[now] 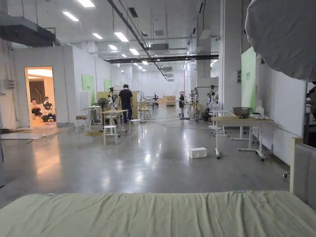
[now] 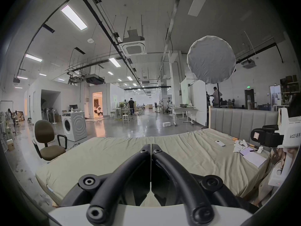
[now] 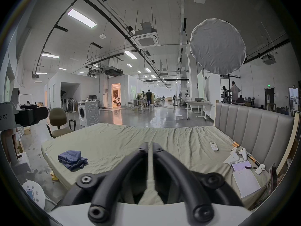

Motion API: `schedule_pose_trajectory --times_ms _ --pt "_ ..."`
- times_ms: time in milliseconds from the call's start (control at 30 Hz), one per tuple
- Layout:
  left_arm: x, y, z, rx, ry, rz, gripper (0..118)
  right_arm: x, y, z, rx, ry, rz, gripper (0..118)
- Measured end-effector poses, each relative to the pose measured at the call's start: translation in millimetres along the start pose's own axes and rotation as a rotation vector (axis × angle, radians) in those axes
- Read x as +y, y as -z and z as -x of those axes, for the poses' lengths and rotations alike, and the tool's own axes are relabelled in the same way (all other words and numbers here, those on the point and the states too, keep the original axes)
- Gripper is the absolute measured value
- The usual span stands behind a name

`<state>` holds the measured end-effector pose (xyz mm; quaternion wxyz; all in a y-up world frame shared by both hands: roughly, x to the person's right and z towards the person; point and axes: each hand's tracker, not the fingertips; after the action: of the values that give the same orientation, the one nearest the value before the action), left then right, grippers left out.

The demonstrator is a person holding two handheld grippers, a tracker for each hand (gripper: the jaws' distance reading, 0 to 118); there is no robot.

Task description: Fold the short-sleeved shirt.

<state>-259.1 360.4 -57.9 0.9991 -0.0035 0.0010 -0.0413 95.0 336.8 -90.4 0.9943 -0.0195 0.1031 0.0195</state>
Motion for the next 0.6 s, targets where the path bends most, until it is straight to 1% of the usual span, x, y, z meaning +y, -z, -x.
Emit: schedule_pose_trajectory --times_ms 33,67,100,133,167,200,233,267,300,333,367,400,433,467,500,533,567,600 --pt "0 0 0 -0.004 0.001 0.000 0 1 0 0 -0.003 -0.007 -0.006 31" --pt "0 1 -1 -0.009 0.001 0.002 1 1 0 0 -0.002 -0.001 -0.001 47" --pt "0 1 -2 -0.014 -0.003 0.004 7 1 0 0 -0.004 0.006 0.000 72" --pt "0 2 -2 -0.018 -0.009 0.006 19 2 0 0 -0.011 0.010 -0.003 88" --pt "1 3 -2 -0.020 -0.013 0.008 37 3 0 -1 -0.018 0.012 -0.003 103" --pt "1 4 -3 -0.017 -0.017 0.008 66 8 0 0 -0.016 0.016 -0.004 113" --pt "1 6 -4 -0.017 -0.020 0.010 83 9 1 0 -0.012 0.028 0.011 115" --pt "2 8 -5 -0.016 -0.025 0.012 83 11 0 2 -0.006 0.022 0.017 115" --pt "3 9 -6 -0.016 -0.029 0.013 87 14 -1 5 0.002 -0.011 -0.017 115" --pt "4 10 -6 -0.022 -0.031 0.011 92 17 -2 8 0.009 -0.076 -0.079 115" --pt "4 9 -7 -0.031 -0.034 0.003 93 15 -1 8 0.001 -0.041 -0.043 115" --pt "6 10 -8 -0.040 -0.034 0.003 94 15 1 9 0.004 -0.041 -0.034 117" --pt "7 11 -9 -0.044 -0.034 0.005 94 17 2 11 0.007 -0.062 -0.043 118" --pt "8 13 -11 -0.046 -0.031 0.009 98 16 3 13 0.010 -0.044 -0.028 118" --pt "7 14 -12 -0.051 -0.023 0.020 107 18 3 14 0.006 -0.053 -0.046 118" --pt "7 15 -12 -0.057 -0.018 0.031 115 18 4 14 -0.001 -0.042 -0.038 118" --pt "7 16 -12 -0.057 -0.024 0.038 118 18 3 15 -0.009 -0.036 -0.043 118" --pt "6 14 -12 -0.058 -0.031 0.032 118 18 4 15 -0.016 -0.028 -0.044 118"
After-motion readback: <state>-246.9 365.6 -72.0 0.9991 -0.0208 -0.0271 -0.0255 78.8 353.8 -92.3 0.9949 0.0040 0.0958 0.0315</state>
